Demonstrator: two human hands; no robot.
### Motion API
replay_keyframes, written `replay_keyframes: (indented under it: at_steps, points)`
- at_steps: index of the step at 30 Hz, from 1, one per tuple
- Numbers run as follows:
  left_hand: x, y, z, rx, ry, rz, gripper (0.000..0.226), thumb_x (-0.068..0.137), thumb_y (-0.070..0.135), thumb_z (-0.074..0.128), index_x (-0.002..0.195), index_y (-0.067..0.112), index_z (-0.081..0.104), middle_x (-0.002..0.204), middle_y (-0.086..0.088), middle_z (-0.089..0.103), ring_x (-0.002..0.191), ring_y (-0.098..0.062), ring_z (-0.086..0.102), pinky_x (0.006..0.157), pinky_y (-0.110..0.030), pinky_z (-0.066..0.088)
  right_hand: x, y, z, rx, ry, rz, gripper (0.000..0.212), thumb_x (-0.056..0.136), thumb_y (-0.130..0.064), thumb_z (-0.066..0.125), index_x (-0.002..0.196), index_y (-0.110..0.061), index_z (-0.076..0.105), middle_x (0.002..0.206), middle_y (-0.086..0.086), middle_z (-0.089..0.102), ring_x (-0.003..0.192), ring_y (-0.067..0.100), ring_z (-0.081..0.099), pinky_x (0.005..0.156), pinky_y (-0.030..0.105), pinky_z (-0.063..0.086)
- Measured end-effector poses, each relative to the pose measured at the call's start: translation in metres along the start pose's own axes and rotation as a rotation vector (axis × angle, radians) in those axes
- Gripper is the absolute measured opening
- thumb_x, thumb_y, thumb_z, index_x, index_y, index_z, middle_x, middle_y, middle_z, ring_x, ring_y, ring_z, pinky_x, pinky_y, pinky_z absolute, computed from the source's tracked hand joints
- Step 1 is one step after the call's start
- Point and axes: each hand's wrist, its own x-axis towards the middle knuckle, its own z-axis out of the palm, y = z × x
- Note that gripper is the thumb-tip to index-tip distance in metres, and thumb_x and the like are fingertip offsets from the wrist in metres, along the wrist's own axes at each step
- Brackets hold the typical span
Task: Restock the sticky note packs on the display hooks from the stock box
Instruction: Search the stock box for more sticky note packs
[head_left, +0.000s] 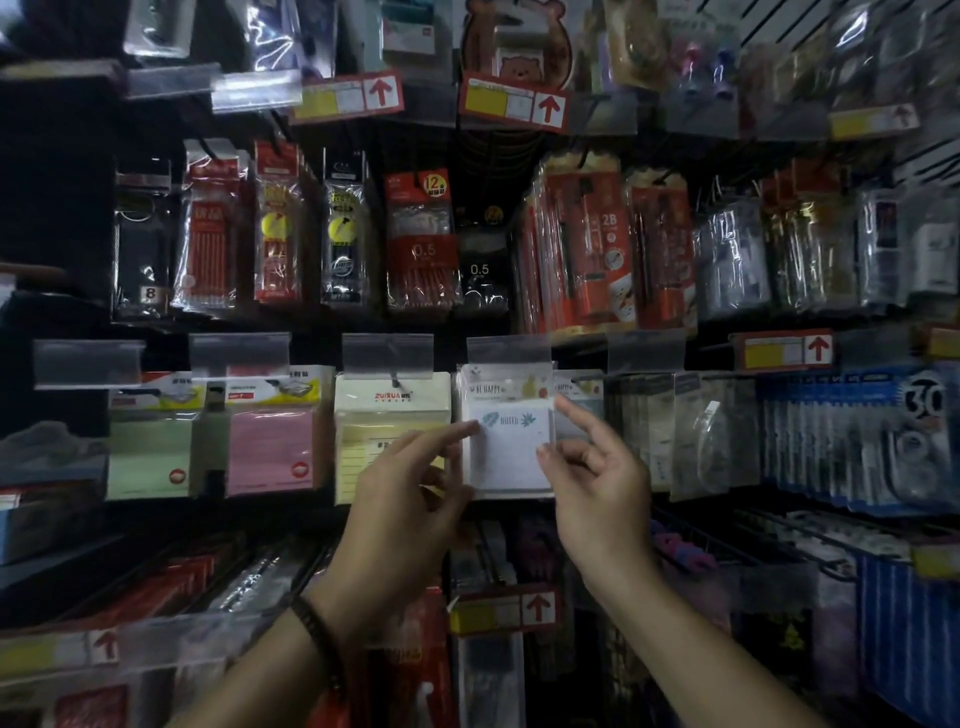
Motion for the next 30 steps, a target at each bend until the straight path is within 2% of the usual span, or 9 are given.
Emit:
replay_keyframes:
  at_steps: [6,12,15,17,19,22,24,26,30]
  points:
    - [0.008,0.000,0.000,0.057,-0.025,0.003,0.068,0.099,0.012,0.070,0.153,0.044,0.046,0.129,0.021,0.053,0.101,0.002,0.064,0.085,-0.015,0.060,0.011,0.003,0.005,0.015,-0.016,-0.019,0.046,0.099,-0.002,0.069,0.127,-0.038,0.074,0.079,0.003,0.068,0.073,0.003,0.064,0.071,0.013,0.056]
    - [0.017,-0.002,0.000,0.075,-0.109,-0.061,0.070,0.101,0.014,0.068,0.157,0.044,0.038,0.128,0.018,0.052,0.104,-0.003,0.064,0.083,-0.011,0.058,0.023,0.013,0.005,-0.090,-0.051,0.035,0.039,0.098,-0.004,0.071,0.133,-0.021,0.073,0.075,-0.035,0.068,0.074,-0.011,0.066,0.063,0.006,0.050]
    - [0.025,-0.001,0.002,0.225,-0.153,-0.091,0.070,0.101,0.017,0.066,0.160,0.041,0.036,0.121,0.015,0.054,0.104,-0.008,0.064,0.087,-0.024,0.063,0.029,0.014,0.007,-0.222,-0.063,0.003,0.039,0.097,-0.006,0.073,0.134,-0.017,0.072,0.078,-0.024,0.072,0.070,-0.009,0.066,0.061,0.008,0.051]
    - [0.030,0.002,0.004,0.333,-0.166,-0.067,0.065,0.101,0.022,0.066,0.159,0.036,0.039,0.109,0.014,0.058,0.094,-0.006,0.064,0.080,-0.021,0.061,0.031,0.013,0.010,-0.326,-0.075,-0.038,0.041,0.097,-0.009,0.074,0.136,-0.018,0.070,0.076,-0.009,0.072,0.056,-0.004,0.059,0.051,0.010,0.046]
    - [0.034,0.006,0.006,0.391,-0.205,-0.036,0.043,0.103,0.027,0.064,0.145,0.032,0.054,0.095,0.012,0.064,0.082,-0.003,0.065,0.067,-0.014,0.057,0.035,0.013,0.016,-0.418,-0.078,-0.063,0.043,0.096,-0.012,0.076,0.138,-0.017,0.069,0.070,-0.003,0.066,0.051,-0.003,0.054,0.047,0.010,0.040]
    - [0.035,0.007,0.010,0.421,-0.259,-0.052,0.023,0.102,0.029,0.062,0.124,0.026,0.065,0.094,0.009,0.070,0.084,-0.008,0.069,0.073,-0.027,0.064,0.044,0.015,0.026,-0.521,-0.064,-0.047,0.045,0.095,-0.015,0.078,0.139,-0.017,0.069,0.070,-0.016,0.055,0.049,-0.003,0.051,0.048,0.006,0.040]
    - [0.030,0.005,0.012,0.422,-0.262,-0.073,0.028,0.101,0.031,0.063,0.129,0.026,0.064,0.100,0.006,0.071,0.090,-0.011,0.070,0.079,-0.031,0.065,0.047,0.016,0.029,-0.574,-0.062,-0.034,0.046,0.095,-0.018,0.078,0.140,-0.020,0.068,0.072,-0.018,0.054,0.052,-0.004,0.052,0.051,0.004,0.042]
    - [0.019,0.003,0.012,0.387,-0.256,-0.096,0.038,0.101,0.034,0.065,0.139,0.029,0.059,0.111,0.005,0.072,0.098,-0.008,0.071,0.084,-0.027,0.064,0.046,0.020,0.028,-0.634,-0.054,-0.042,0.046,0.095,-0.025,0.078,0.140,-0.027,0.068,0.077,-0.014,0.060,0.060,-0.002,0.056,0.054,0.008,0.047]
    - [-0.007,-0.002,0.005,0.371,-0.282,-0.078,0.030,0.099,0.044,0.065,0.129,0.039,0.066,0.105,0.018,0.071,0.092,0.001,0.069,0.081,-0.025,0.064,0.036,0.022,0.018,-0.765,-0.010,-0.056,0.042,0.092,-0.042,0.078,0.133,-0.038,0.069,0.111,-0.008,0.061,0.085,0.011,0.065,0.062,0.025,0.050]
